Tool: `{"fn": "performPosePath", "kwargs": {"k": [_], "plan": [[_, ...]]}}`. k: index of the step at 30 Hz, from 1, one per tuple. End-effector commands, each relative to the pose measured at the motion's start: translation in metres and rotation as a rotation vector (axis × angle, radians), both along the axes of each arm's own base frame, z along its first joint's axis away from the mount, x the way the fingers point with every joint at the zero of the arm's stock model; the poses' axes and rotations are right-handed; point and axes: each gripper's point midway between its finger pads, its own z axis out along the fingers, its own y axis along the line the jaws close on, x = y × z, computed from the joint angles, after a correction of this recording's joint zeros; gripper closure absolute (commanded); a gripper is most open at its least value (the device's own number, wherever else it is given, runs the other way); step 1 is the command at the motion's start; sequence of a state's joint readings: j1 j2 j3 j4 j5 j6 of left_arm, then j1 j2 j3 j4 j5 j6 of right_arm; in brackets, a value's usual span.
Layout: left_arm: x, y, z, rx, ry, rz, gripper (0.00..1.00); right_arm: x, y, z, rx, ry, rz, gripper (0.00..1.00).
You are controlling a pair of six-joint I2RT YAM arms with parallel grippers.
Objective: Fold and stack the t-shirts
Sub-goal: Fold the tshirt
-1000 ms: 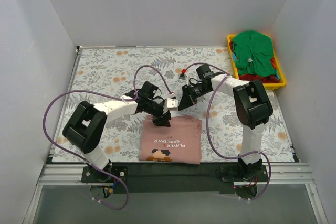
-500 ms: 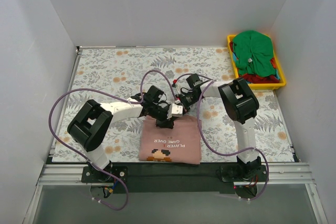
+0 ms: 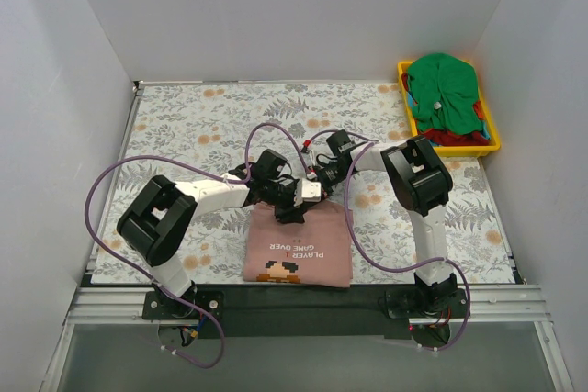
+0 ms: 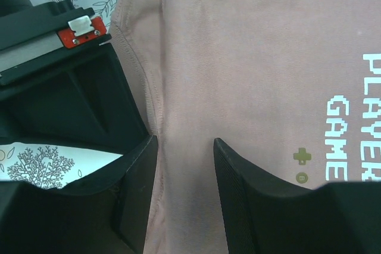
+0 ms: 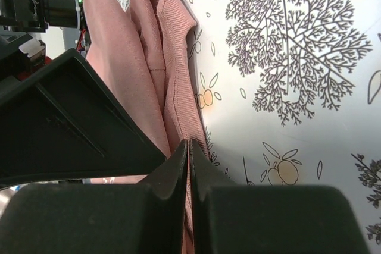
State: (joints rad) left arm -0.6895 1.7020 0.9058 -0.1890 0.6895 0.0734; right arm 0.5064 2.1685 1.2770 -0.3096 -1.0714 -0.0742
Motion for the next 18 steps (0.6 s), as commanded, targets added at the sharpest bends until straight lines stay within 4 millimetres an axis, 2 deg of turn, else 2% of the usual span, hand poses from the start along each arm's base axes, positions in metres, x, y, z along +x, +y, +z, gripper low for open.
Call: {"fn": "performPosePath", "kwargs": {"k": [1, 4, 6, 10, 11, 14, 15, 18], "plan": [[0.005, -0.007, 0.010, -0.028, -0.037, -0.013, 0.58, -0.007, -0.002, -0.015, -0.016, 0.009, 0.012, 0.93], [0.000, -0.003, 0.001, -0.007, -0.003, -0.025, 0.57, -0.008, -0.003, -0.017, -0.019, 0.005, 0.014, 0.94], [-0.002, -0.003, -0.001, -0.005, 0.011, -0.026, 0.61, -0.009, -0.004, -0.018, -0.020, 0.011, 0.013, 0.94], [-0.002, -0.004, -0.004, 0.008, 0.039, -0.012, 0.72, -0.010, -0.004, -0.020, -0.025, 0.016, 0.013, 0.95], [-0.001, -0.004, -0.005, 0.009, 0.036, -0.015, 0.78, -0.010, -0.004, -0.021, -0.025, 0.017, 0.013, 0.95], [0.000, -0.005, 0.001, -0.002, 0.020, -0.018, 0.89, -0.011, -0.005, -0.023, -0.028, 0.018, 0.015, 0.96], [0.001, -0.007, 0.007, -0.014, 0.009, -0.017, 0.98, -0.012, -0.006, -0.025, -0.031, 0.022, 0.015, 0.96], [0.001, -0.008, 0.024, -0.049, -0.019, -0.023, 1.00, -0.013, -0.006, -0.029, -0.032, 0.030, 0.018, 0.97]]}}
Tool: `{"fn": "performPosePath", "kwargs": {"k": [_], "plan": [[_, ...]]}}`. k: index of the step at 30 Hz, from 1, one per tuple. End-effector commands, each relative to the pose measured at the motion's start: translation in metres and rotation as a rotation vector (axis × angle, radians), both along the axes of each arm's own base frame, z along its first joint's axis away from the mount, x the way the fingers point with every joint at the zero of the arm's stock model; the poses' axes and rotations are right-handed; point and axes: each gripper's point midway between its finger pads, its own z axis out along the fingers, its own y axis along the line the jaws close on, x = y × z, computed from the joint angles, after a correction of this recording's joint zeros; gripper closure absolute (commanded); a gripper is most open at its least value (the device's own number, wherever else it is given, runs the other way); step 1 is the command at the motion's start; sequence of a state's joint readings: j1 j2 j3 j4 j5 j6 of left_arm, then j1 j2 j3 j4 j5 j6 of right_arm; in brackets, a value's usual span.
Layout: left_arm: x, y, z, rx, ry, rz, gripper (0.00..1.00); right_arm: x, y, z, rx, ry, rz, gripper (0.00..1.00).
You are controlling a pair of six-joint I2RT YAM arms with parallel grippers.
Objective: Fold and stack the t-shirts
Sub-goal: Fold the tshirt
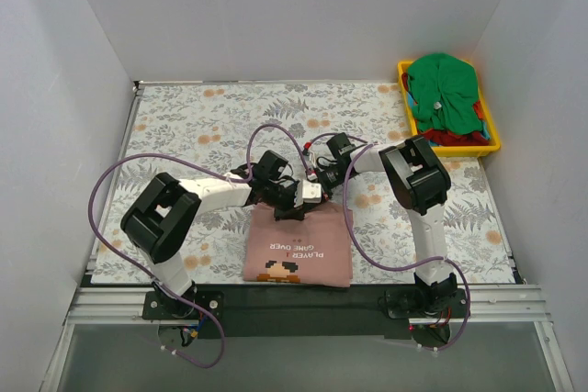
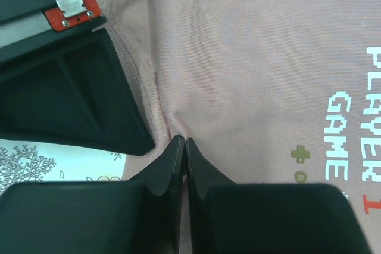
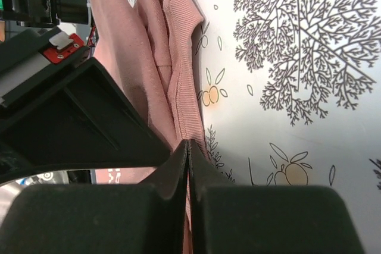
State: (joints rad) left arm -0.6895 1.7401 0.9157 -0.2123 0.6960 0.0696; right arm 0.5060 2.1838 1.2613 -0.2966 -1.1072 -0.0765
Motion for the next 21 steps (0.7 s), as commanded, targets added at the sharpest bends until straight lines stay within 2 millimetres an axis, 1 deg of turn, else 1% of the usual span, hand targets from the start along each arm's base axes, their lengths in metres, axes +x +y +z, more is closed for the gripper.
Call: {"fn": "performPosePath", "kwargs": {"k": [1, 6, 10, 17, 21], "plan": [[0.005, -0.011, 0.040, -0.085, -0.071, -0.022, 1.00, -0.007, -0.006, -0.026, -0.055, 0.001, 0.007, 0.97], [0.008, -0.010, 0.063, -0.120, -0.139, -0.020, 1.00, -0.011, -0.007, -0.031, -0.056, 0.013, 0.014, 0.97], [0.015, -0.012, 0.073, -0.131, -0.187, -0.016, 1.00, -0.016, -0.008, -0.034, -0.060, 0.022, 0.020, 0.98], [0.035, -0.017, 0.078, -0.134, -0.256, 0.003, 1.00, -0.020, -0.009, -0.036, -0.058, 0.030, 0.028, 0.98], [0.053, -0.018, 0.084, -0.141, -0.294, 0.026, 1.00, -0.023, -0.009, -0.036, -0.057, 0.030, 0.034, 0.98]]}}
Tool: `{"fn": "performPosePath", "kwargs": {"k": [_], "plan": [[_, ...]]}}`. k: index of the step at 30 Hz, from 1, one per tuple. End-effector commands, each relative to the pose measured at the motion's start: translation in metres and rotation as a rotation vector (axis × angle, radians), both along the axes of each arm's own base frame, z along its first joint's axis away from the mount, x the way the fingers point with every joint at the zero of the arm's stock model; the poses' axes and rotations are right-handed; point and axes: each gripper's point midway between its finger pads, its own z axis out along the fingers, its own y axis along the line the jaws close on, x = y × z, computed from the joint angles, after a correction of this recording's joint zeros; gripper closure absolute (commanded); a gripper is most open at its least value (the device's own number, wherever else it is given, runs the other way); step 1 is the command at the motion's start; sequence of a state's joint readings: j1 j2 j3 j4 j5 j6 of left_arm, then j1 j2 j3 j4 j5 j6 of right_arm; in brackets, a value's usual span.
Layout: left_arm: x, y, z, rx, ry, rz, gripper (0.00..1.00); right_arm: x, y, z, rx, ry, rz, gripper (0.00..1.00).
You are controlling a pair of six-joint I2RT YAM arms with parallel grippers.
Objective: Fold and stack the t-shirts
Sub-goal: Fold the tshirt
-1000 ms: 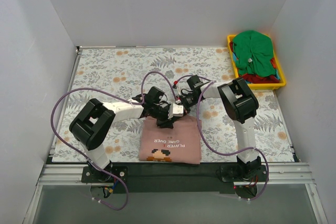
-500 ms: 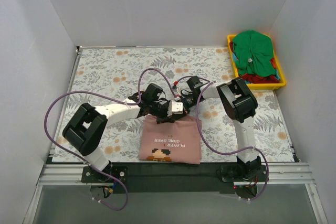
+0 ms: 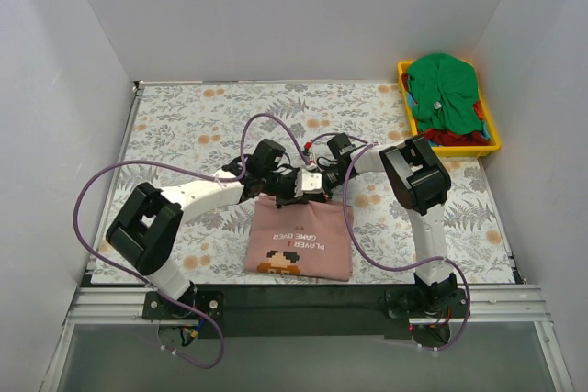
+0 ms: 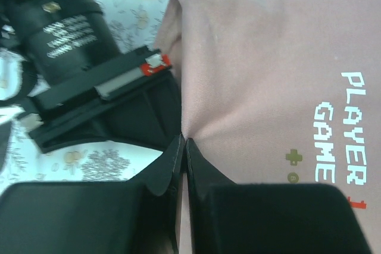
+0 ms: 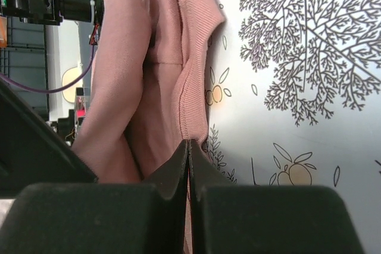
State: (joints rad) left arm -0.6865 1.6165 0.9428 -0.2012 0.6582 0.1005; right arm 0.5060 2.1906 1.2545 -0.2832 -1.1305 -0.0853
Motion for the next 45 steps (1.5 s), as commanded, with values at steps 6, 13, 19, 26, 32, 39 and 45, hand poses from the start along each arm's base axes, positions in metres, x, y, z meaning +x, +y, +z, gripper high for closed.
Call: {"fn": "performPosePath", "kwargs": {"k": [6, 13, 19, 26, 32, 39, 45], "plan": [[0.043, -0.012, 0.029, -0.063, -0.145, 0.022, 1.00, -0.022, -0.010, -0.037, -0.077, 0.029, 0.029, 0.98], [0.051, -0.012, 0.027, -0.065, -0.191, 0.030, 1.00, -0.024, -0.010, -0.038, -0.074, 0.033, 0.034, 0.98], [0.059, -0.011, 0.034, -0.083, -0.248, 0.051, 1.00, -0.029, -0.010, -0.039, -0.071, 0.037, 0.044, 0.98], [0.069, -0.012, 0.043, -0.109, -0.319, 0.068, 1.00, -0.031, -0.009, -0.039, -0.064, 0.043, 0.051, 0.98], [0.068, -0.008, 0.020, -0.089, -0.312, 0.080, 1.00, -0.020, -0.008, -0.033, -0.074, -0.004, 0.045, 0.97], [0.054, 0.001, -0.001, -0.077, -0.309, 0.054, 1.00, 0.039, -0.019, 0.001, -0.207, -0.269, 0.009, 0.77], [0.049, -0.004, -0.001, -0.096, -0.261, 0.042, 0.85, 0.085, -0.035, 0.035, -0.342, -0.508, -0.009, 0.49]]}}
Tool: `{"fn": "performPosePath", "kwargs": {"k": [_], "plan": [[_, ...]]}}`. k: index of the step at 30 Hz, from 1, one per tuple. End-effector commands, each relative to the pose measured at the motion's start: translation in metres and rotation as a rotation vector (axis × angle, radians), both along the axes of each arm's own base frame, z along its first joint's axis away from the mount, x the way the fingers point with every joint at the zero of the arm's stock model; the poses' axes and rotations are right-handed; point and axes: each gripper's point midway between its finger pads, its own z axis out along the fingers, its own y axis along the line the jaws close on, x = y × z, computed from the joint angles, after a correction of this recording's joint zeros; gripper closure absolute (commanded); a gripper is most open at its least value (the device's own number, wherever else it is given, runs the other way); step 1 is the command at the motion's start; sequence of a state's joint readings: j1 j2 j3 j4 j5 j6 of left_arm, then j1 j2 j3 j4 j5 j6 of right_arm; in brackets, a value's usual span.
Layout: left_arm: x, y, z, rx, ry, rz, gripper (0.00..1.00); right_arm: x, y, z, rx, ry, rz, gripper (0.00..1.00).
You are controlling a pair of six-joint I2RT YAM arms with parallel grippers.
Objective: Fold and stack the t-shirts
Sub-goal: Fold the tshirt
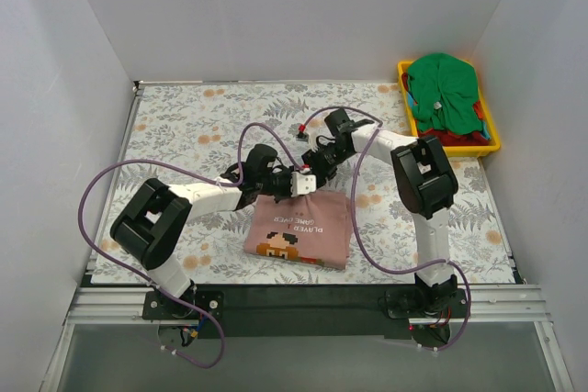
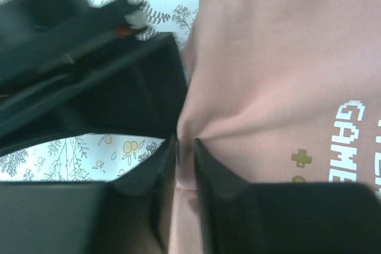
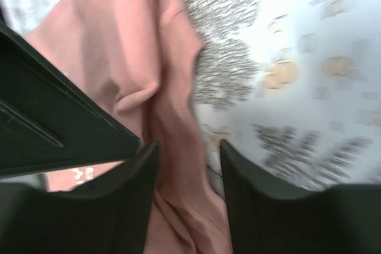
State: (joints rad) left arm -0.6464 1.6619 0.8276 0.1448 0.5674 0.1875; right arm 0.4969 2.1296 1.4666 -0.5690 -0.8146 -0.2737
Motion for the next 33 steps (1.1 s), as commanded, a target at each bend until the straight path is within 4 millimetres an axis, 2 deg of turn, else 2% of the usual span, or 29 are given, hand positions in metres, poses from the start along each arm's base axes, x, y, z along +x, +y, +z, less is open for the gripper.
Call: {"fn": "performPosePath", "kwargs": {"k": [1, 2, 4, 5, 7, 9, 10, 12, 13, 14, 15, 18, 24, 29, 33], "plan": [[-0.001, -0.009, 0.013, -0.046, 0.010, -0.019, 0.80, 0.038, -0.023, 0.024, -0.130, -0.248, 0.010, 0.45], [-0.002, -0.012, 0.023, -0.051, 0.038, -0.021, 0.73, 0.041, -0.029, 0.027, -0.150, -0.256, 0.005, 0.41], [-0.009, -0.015, 0.038, -0.083, 0.095, -0.038, 0.66, 0.050, -0.032, 0.041, -0.146, -0.301, 0.007, 0.39], [-0.010, -0.016, 0.058, -0.114, 0.108, -0.037, 0.62, 0.054, -0.040, 0.045, -0.151, -0.298, -0.008, 0.39], [-0.022, -0.007, 0.072, -0.142, 0.255, -0.016, 0.57, 0.053, -0.055, 0.060, -0.136, -0.276, -0.021, 0.40], [-0.018, 0.003, 0.097, -0.200, 0.357, 0.043, 0.55, 0.043, -0.062, 0.073, -0.092, -0.245, -0.022, 0.42], [-0.015, 0.020, 0.098, -0.211, 0.437, 0.078, 0.55, 0.032, -0.069, 0.070, -0.092, -0.207, -0.021, 0.42], [-0.008, 0.037, 0.102, -0.229, 0.522, 0.124, 0.54, 0.012, -0.075, 0.075, -0.079, -0.193, -0.001, 0.42], [-0.004, 0.054, 0.096, -0.226, 0.591, 0.181, 0.53, 0.006, -0.077, 0.074, -0.076, -0.185, 0.006, 0.41], [-0.002, 0.061, 0.094, -0.229, 0.622, 0.204, 0.52, -0.005, -0.081, 0.065, -0.088, -0.157, 0.011, 0.41], [0.003, 0.074, 0.085, -0.230, 0.661, 0.246, 0.52, -0.007, -0.083, 0.063, -0.091, -0.157, 0.015, 0.41], [0.010, 0.092, 0.069, -0.218, 0.730, 0.331, 0.48, -0.012, -0.086, 0.049, -0.109, -0.133, 0.028, 0.41], [0.026, 0.109, 0.034, -0.176, 0.823, 0.457, 0.44, -0.004, -0.085, 0.029, -0.131, -0.099, 0.027, 0.39], [0.030, 0.115, 0.003, -0.122, 0.876, 0.508, 0.44, -0.007, -0.086, 0.020, -0.138, -0.078, 0.033, 0.37], [0.031, 0.115, -0.008, -0.111, 0.901, 0.514, 0.44, -0.010, -0.087, 0.018, -0.133, -0.068, 0.037, 0.41]]}}
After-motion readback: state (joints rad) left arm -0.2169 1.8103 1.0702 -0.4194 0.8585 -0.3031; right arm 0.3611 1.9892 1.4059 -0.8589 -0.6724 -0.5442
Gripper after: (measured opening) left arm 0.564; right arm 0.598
